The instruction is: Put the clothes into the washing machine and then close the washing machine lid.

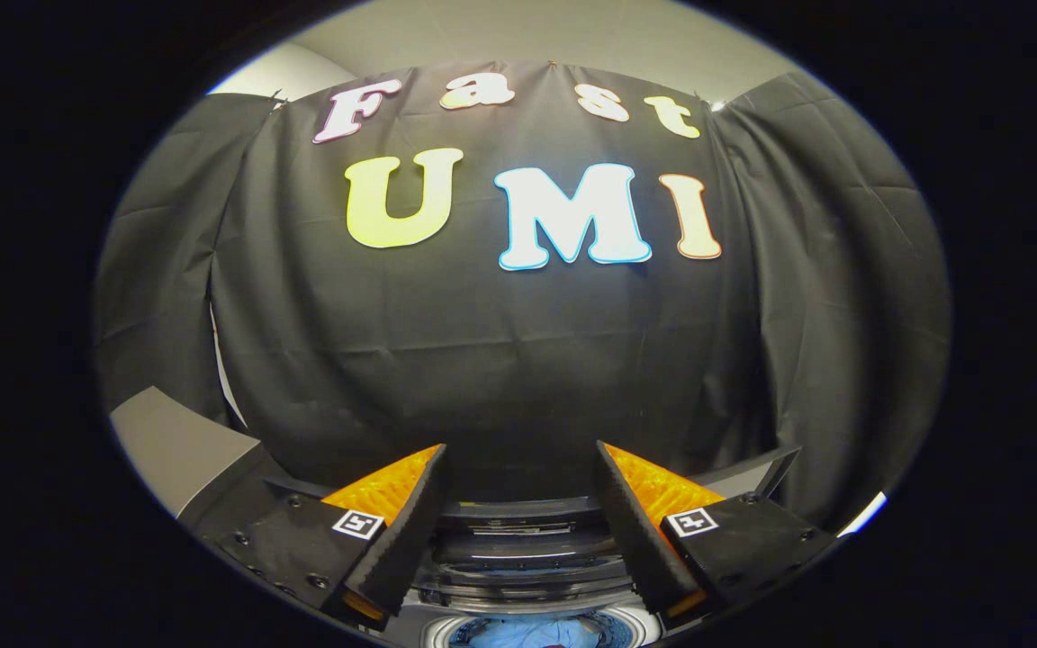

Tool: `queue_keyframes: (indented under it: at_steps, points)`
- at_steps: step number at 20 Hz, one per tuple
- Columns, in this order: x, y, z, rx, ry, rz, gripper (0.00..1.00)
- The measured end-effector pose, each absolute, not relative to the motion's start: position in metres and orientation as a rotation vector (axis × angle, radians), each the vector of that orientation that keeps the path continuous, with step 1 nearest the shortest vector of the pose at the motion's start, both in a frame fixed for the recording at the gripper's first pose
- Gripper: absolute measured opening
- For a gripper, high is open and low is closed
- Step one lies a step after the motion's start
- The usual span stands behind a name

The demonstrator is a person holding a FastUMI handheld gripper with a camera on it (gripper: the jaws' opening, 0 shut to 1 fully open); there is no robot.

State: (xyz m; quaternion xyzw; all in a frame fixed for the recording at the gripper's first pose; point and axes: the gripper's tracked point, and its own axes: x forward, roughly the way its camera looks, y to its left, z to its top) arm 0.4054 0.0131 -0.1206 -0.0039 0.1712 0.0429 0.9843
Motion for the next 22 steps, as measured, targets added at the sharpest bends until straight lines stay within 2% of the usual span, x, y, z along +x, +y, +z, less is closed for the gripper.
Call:
queue_keyframes:
  at_steps: [22]
  points:
    - [0.303, 0.003, -0.123, -0.012, 0.348, 0.112, 0.98]
